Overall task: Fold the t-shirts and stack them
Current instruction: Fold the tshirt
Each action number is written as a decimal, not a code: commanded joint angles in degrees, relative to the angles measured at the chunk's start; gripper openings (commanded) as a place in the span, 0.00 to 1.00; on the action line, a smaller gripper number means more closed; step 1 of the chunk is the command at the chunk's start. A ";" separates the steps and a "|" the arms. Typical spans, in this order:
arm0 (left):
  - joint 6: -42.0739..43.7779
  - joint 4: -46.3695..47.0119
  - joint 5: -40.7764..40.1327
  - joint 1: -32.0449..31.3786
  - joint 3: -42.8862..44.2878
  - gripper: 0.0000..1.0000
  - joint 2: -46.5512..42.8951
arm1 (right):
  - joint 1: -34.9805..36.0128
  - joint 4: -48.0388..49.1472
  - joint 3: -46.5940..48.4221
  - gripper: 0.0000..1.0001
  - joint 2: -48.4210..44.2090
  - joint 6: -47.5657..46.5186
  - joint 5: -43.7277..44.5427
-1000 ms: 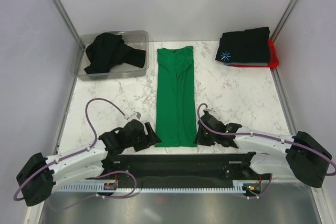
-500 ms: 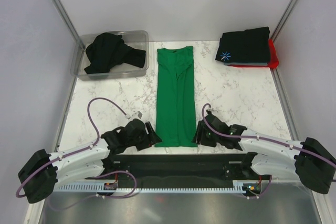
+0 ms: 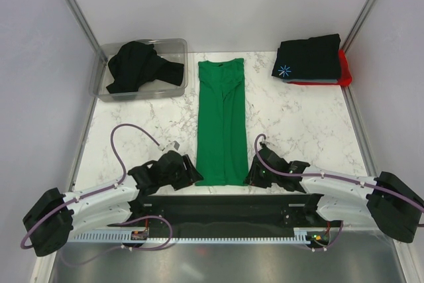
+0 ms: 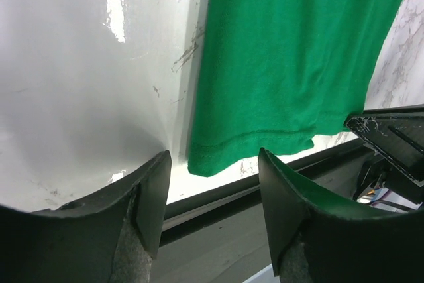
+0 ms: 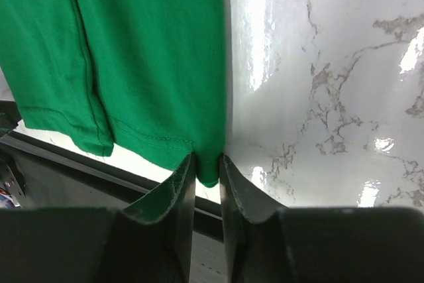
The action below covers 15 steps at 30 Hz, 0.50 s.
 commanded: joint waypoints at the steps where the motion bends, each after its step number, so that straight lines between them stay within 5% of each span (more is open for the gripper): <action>1: -1.15 1.02 -0.75 0.09 -0.74 0.61 0.70 | 0.40 0.86 -1.30 0.27 0.72 0.65 -0.11; 5: -0.98 1.46 -0.75 0.09 -0.65 0.55 1.76 | 0.32 0.86 -1.47 0.15 0.54 0.65 0.15; 15: -0.54 4.26 -0.31 0.09 -1.52 0.41 3.43 | 0.31 1.21 -1.74 0.06 1.51 0.47 0.59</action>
